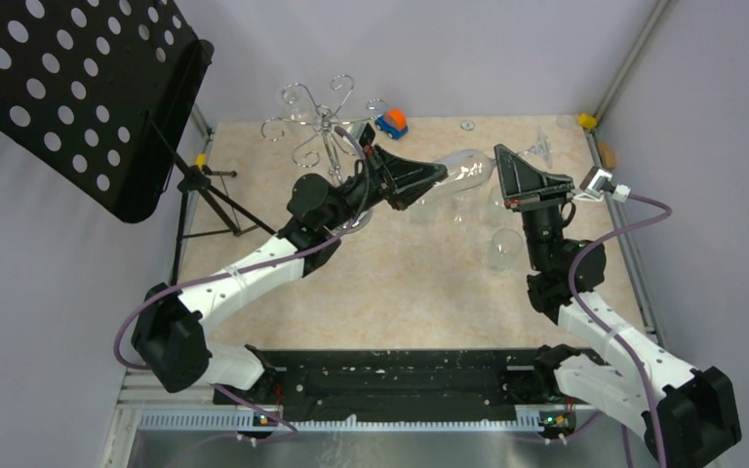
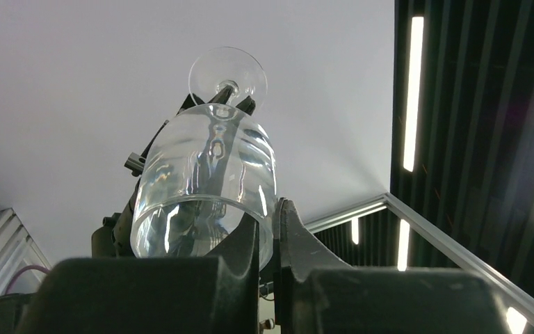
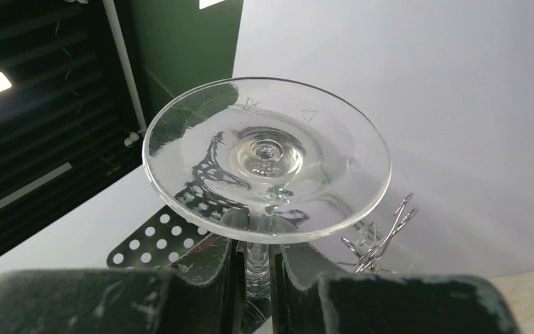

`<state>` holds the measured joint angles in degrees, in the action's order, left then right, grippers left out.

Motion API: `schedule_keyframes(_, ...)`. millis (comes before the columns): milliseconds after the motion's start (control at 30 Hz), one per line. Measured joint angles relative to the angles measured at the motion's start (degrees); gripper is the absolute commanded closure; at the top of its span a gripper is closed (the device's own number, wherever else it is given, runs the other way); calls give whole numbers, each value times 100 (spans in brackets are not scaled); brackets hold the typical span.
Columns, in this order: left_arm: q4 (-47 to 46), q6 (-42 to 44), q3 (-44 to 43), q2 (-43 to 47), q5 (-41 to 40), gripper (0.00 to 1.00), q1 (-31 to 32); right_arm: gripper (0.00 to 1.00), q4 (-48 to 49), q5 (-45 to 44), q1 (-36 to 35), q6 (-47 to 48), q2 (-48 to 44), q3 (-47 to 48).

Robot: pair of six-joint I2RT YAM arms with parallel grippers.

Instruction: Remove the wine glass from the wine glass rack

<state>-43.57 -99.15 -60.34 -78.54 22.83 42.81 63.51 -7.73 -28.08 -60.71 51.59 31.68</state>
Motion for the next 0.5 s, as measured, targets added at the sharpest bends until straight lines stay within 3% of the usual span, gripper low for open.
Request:
schedule_keyframes(200, -22, 81, -57, -15, -2, 100, 13, 64, 9, 13, -2, 35, -55, -22)
schedule_keyframes(500, 31, 713, -247, -26, -184, 100, 13, 38, -304, 90, -2, 219, -426, -28)
